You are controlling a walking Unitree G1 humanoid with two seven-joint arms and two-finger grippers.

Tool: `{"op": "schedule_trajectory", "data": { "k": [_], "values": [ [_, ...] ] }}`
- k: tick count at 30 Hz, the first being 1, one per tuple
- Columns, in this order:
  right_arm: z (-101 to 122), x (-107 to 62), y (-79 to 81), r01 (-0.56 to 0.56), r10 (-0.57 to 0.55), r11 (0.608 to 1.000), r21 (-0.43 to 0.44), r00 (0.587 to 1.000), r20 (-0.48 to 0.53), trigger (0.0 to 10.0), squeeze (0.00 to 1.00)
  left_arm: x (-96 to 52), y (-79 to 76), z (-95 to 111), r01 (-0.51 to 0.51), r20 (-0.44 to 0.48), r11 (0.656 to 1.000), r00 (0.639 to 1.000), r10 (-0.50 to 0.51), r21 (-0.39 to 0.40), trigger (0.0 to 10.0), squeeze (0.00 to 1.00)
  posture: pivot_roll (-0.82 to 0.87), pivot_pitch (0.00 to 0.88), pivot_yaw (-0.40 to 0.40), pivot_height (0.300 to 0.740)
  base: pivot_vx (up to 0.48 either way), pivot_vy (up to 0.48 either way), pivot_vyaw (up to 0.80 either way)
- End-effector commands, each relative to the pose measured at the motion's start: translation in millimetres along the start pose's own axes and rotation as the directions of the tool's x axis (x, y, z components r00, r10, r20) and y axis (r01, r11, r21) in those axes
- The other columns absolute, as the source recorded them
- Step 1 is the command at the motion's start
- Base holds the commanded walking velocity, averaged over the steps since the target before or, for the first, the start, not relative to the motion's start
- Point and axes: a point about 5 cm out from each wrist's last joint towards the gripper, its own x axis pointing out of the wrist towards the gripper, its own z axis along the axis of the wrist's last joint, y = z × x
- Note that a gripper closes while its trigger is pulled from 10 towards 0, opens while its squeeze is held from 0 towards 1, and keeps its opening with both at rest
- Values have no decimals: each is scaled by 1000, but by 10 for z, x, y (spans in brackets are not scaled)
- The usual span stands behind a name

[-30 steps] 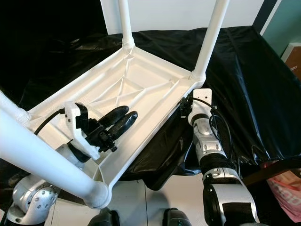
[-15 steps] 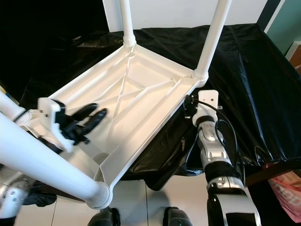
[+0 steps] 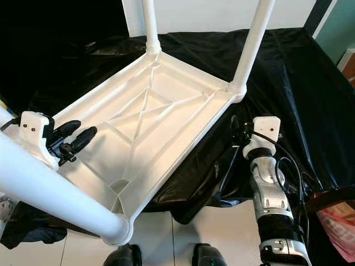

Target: Building children table

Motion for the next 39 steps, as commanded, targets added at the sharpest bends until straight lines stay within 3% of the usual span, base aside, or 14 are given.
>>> {"op": "schedule_trajectory", "data": {
  "k": [1,4,5,9,10,13,21,28,29,30,32,33,36,39],
  "values": [
    [12,-70,-37,-33,34,999,29,999,-5,10000,0,-12,-167,-6,343,-38,938,939,-341,55,10000,1000,33,183,8,740,0,0,0],
    [51,-131,-9,-96,96,994,50,995,5,10000,0,-16,-179,-8,374,-60,923,927,-370,90,10000,1000,28,185,10,740,0,0,0],
    [75,-173,21,-143,143,988,60,990,11,10000,0,-16,-189,-8,391,-73,913,920,-385,114,10000,0,24,184,10,740,0,0,0],
    [101,-224,44,-191,191,979,71,982,14,10000,0,-9,-203,-12,409,-86,902,912,-401,139,10000,0,23,184,11,740,0,0,0],
    [124,-252,103,-243,243,966,81,970,13,10000,0,-14,-247,-7,460,-110,871,888,-447,172,10000,0,15,173,18,740,0,0,0],
    [131,-267,161,-293,294,952,90,956,-1,10000,0,-16,-290,-27,512,-149,838,858,-491,186,10000,0,9,168,21,740,0,0,0],
    [0,-303,262,-299,305,952,70,946,-113,10000,0,34,-297,-94,557,-201,795,830,-520,240,10000,0,3,161,41,740,0,0,0],
    [-5,-334,336,-314,321,947,72,939,-128,10000,0,326,-227,-210,546,-273,741,838,-473,391,10000,0,-20,161,63,740,0,0,0],
    [-5,-334,336,-314,321,947,72,939,-128,10000,0,326,-227,-210,546,-273,741,838,-473,391,10000,0,-20,161,63,740,0,0,0],
    [11,-345,365,-309,318,948,80,940,-125,10000,0,530,-160,-316,498,-323,752,864,-387,431,10000,0,-36,165,69,740,0,0,0],
    [15,-349,369,-308,316,948,82,940,-125,10000,0,596,-142,-342,480,-334,755,872,-357,447,10000,0,-39,166,71,740,0,0,0],
    [20,-354,364,-302,310,950,81,942,-127,10000,0,706,-122,-378,457,-351,761,881,-317,460,10000,0,-54,170,76,740,0,0,0],
    [21,-355,356,-298,306,951,79,943,-129,10000,0,742,-124,-386,453,-355,761,882,-309,465,10000,0,-54,170,76,740,0,0,0],
    [35,-364,333,-285,292,956,73,947,-130,10000,0,925,-68,-378,376,-340,790,913,-226,484,10000,0,-68,173,79,740,0,0,0]
  ]
}}
